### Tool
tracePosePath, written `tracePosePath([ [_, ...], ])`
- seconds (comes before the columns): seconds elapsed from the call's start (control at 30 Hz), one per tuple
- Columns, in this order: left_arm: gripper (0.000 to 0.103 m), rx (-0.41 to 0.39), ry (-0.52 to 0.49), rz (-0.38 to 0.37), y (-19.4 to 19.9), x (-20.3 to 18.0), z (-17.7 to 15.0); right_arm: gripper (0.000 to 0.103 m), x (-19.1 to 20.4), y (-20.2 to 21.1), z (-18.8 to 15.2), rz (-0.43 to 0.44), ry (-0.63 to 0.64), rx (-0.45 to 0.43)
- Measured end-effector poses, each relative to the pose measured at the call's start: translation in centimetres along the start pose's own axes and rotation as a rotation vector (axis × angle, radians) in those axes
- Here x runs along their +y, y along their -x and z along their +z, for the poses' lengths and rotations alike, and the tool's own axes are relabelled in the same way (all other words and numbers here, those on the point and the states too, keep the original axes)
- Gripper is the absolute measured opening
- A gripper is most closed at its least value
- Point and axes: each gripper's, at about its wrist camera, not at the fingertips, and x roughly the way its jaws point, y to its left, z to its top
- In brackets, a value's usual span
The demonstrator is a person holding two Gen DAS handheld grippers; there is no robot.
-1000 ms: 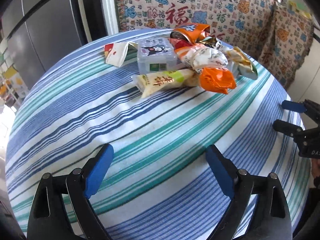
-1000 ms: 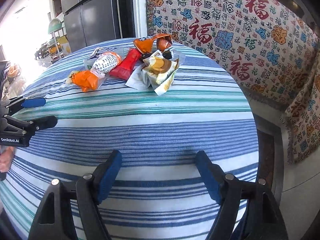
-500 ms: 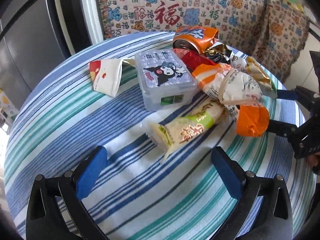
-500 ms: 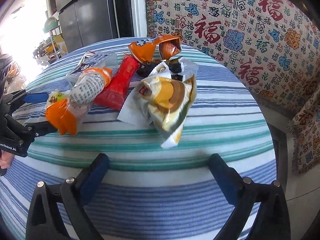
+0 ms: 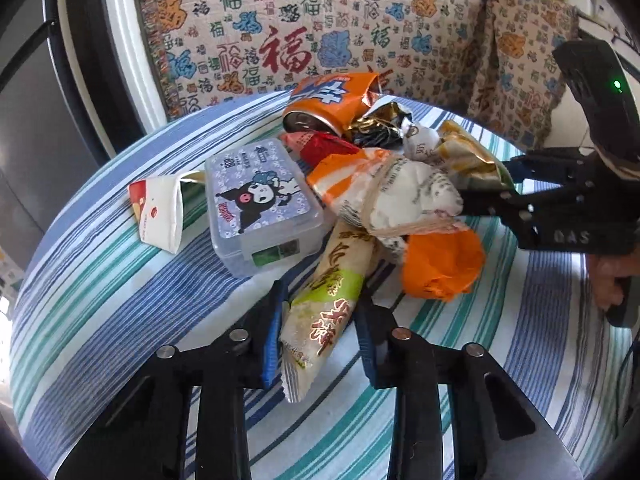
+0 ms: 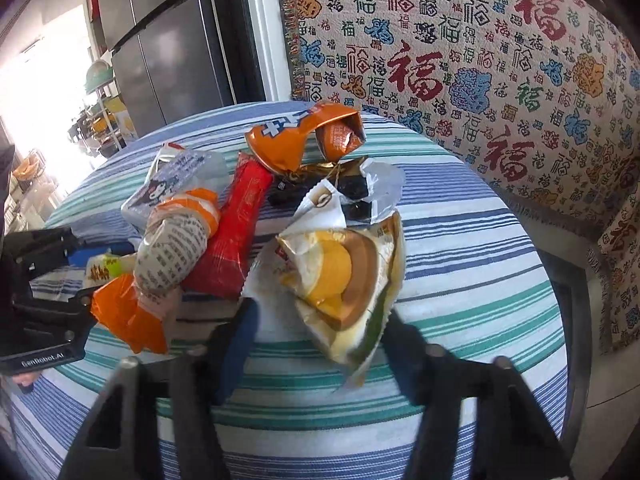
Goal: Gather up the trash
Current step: 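Grasp the cream snack stick with the left tool while the right tool grasps the yellow chip bag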
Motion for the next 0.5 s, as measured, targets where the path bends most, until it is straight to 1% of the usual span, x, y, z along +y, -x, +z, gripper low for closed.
tracePosePath([
  [0.07,0.025,-0.003,-0.005,0.001,0.4,-0.3,-0.3,0.034,-0.1,0.1,-0.2,0.022,-0.023,0.0],
  [0.13,0.024,0.001,0.024,0.004,1.0,-0.1,-1.1,0.032,-0.2,0.6,-0.7,0.033,-0.033,0.003],
  [0.3,0.024,0.017,0.191,0.061,3.8,1.7,-4.4,0.031,0.0,2.8,-3.3,0.034,-0.023,0.018],
  [0.4,0.024,0.037,0.261,0.106,5.6,2.4,-6.5,0.031,0.5,4.7,-5.4,0.052,-0.002,0.029],
  [0.5,0.025,0.022,0.344,0.118,7.2,3.0,-8.7,0.031,1.3,6.3,-7.5,0.071,0.031,0.029],
])
